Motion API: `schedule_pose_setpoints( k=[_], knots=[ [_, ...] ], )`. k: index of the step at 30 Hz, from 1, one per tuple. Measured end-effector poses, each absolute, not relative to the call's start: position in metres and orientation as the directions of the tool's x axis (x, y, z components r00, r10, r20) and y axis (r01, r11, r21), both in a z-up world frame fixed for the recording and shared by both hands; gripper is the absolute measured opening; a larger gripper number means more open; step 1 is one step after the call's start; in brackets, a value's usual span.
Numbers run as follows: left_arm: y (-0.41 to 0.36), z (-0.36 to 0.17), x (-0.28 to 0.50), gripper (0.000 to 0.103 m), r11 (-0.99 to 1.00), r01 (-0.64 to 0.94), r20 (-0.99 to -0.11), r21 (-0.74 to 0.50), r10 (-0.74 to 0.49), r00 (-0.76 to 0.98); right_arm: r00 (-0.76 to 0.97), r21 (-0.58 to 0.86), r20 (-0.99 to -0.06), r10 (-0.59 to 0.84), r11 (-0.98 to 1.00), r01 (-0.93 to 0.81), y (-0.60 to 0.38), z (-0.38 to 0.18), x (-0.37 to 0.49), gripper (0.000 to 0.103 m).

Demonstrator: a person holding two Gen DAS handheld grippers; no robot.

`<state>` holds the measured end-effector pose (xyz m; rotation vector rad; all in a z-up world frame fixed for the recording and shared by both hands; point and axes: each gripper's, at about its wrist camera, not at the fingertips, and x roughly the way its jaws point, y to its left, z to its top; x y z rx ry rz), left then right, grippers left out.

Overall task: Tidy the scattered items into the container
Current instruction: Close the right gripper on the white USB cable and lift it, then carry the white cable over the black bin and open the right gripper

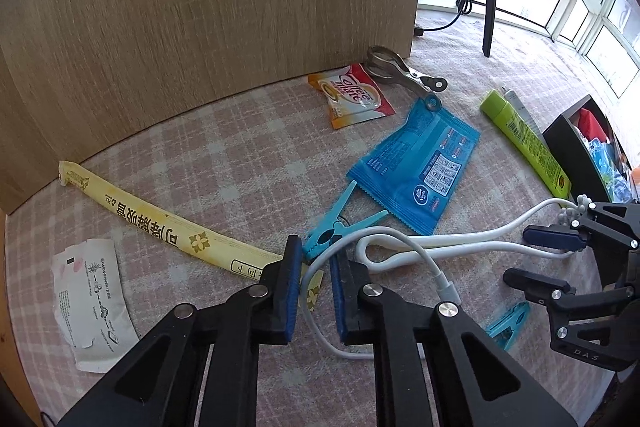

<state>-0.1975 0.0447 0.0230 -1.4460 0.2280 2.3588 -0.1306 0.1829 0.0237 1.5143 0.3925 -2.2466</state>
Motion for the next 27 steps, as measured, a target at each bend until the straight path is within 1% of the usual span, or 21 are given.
schedule_pose_setpoints(
  k=[1,3,5,8,10,13,16,18,23,27],
  knots=[
    [0.045,0.024,-0.197,0.01,-0.922,-0.384,-0.884,-0.054,0.223,-0.41,-0.332,0.002,-0.926,-0.179,-0.882,0.471,0.183,0.024,-0.131,0.028],
    [0.042,0.027,-0.194,0.009,-0.922,-0.382,-0.88,-0.061,0.23,-0.416,-0.314,0.051,-0.925,-0.214,-0.888,0.457,0.186,0.025,-0.134,0.018],
    [0.04,0.032,-0.191,0.007,-0.923,-0.379,-0.875,-0.07,0.239,-0.421,-0.282,0.123,-0.922,-0.265,-0.892,0.434,0.189,0.025,-0.137,0.017],
    [0.037,0.041,-0.184,0.003,-0.924,-0.372,-0.866,-0.089,0.256,-0.43,-0.257,0.198,-0.913,-0.317,-0.896,0.398,0.193,0.026,-0.136,0.01],
    [0.034,0.047,-0.181,0.003,-0.926,-0.36,-0.855,-0.114,0.276,-0.439,-0.255,0.249,-0.899,-0.357,-0.894,0.373,0.197,0.03,-0.134,0.005],
    [0.03,0.058,-0.174,0.003,-0.925,-0.351,-0.838,-0.146,0.304,-0.452,-0.235,0.349,-0.869,-0.436,-0.875,0.334,0.203,0.035,-0.133,0.005],
    [0.036,0.063,-0.173,0.003,-0.922,-0.347,-0.824,-0.17,0.326,-0.463,-0.247,0.377,-0.853,-0.461,-0.869,0.319,0.203,0.044,-0.128,0.005],
    [0.038,0.072,-0.167,0.003,-0.92,-0.352,-0.815,-0.174,0.335,-0.473,-0.251,0.421,-0.83,-0.499,-0.854,0.307,0.206,0.051,-0.125,0.005],
    [0.044,0.095,-0.156,0.003,-0.91,-0.374,-0.79,-0.179,0.359,-0.497,-0.328,0.446,-0.791,-0.516,-0.854,0.268,0.223,0.08,-0.119,0.005],
    [0.054,0.114,-0.147,0.003,-0.895,-0.406,-0.767,-0.183,0.389,-0.511,-0.412,0.434,-0.77,-0.488,-0.873,0.223,0.248,0.109,-0.108,0.005]
  ],
)
